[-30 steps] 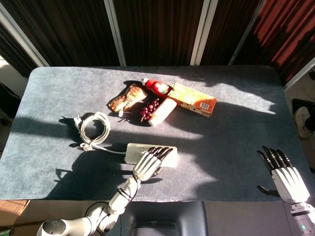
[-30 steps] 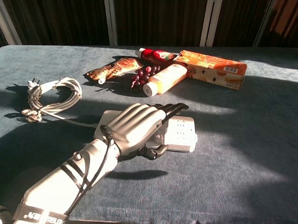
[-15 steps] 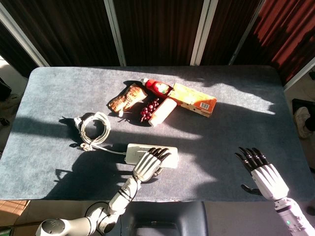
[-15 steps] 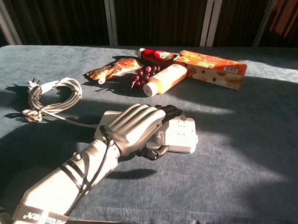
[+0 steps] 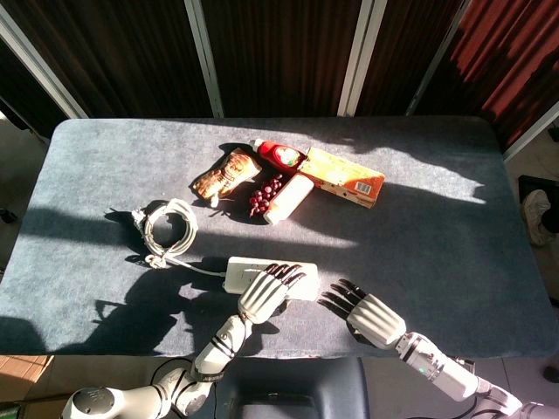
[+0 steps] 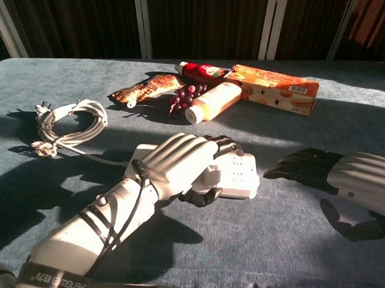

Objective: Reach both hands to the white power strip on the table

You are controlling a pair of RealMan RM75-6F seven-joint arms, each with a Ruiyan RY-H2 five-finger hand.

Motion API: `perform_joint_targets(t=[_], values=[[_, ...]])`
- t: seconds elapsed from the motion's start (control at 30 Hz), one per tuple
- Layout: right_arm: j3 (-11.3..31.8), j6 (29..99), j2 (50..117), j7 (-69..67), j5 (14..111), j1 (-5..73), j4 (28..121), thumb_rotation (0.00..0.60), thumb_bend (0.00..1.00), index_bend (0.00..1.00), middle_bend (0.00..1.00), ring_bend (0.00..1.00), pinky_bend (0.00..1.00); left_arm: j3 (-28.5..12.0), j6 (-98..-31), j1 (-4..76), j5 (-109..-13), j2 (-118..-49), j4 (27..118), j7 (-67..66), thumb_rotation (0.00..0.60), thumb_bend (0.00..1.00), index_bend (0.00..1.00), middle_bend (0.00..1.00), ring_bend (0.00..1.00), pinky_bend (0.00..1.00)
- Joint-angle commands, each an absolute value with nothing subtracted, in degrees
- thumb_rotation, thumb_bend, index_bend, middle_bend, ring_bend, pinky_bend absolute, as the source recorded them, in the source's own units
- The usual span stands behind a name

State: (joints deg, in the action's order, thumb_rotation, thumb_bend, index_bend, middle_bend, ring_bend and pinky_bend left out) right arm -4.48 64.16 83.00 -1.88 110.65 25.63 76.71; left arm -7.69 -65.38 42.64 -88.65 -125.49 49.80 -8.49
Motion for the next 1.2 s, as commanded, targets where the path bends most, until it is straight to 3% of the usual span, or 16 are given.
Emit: perform_joint_targets(t=[0.03,0.5,0.9,1.2], values=[[-4.3,62.1,85.0,-1.6,108.7,27.1,76.4,0.6,0.93,0.15,0.19,0.05,0.12,-7.9,-65.5,42.8,-88.5,-125.2,50.2,-8.6,0.6,0.54,0.25,0.38,0.38,0.48],[-2.6,57.9,90.7,-0.4,102.0,30.3,73.9,0.6,0.93,0.15,0.19,0.05,0.12,-7.9,-65.5,42.6,-87.7,-124.0,51.9,-9.8,0.6,0.53,0.25,0.38,0.38,0.48],[-2.9,53.5,92.3,1.2,97.3,32.3,73.7,0.6,0.93,0.16,0.19,0.05,0.12,-8.8,-66.2,42.9,-87.2,-123.9,52.0,-8.7,0.6,0.53,0.27,0.4,0.39,0.49],[-2.6,54.8,91.4,3.2,95.5,32.3,75.0,0.6,0.93,0.15,0.19,0.05,0.12,-10.4,-67.8,43.8,-87.7,-121.3,56.2,-8.5,0.6,0.53,0.27,0.41,0.4,0.49]])
